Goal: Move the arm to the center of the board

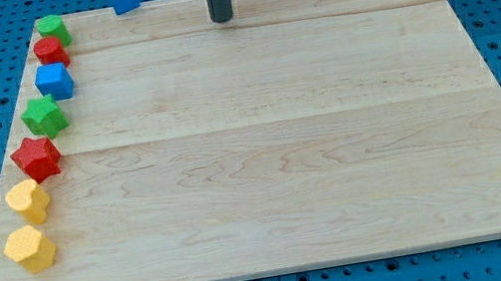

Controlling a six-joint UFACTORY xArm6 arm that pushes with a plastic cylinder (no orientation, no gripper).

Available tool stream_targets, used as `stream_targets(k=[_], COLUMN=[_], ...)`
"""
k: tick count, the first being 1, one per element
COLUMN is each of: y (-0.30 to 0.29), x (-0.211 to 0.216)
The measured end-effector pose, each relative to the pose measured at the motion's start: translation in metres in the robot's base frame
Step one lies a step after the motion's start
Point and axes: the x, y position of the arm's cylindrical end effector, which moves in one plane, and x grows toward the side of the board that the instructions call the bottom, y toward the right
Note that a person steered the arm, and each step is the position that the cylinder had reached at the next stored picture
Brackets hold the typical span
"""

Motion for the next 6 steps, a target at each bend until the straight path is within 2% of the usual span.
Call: stream_targets(k=[1,3,4,6], y=[0.003,0.017,0.029,0.027], x=[0.078,0.205,0.158,-0.006])
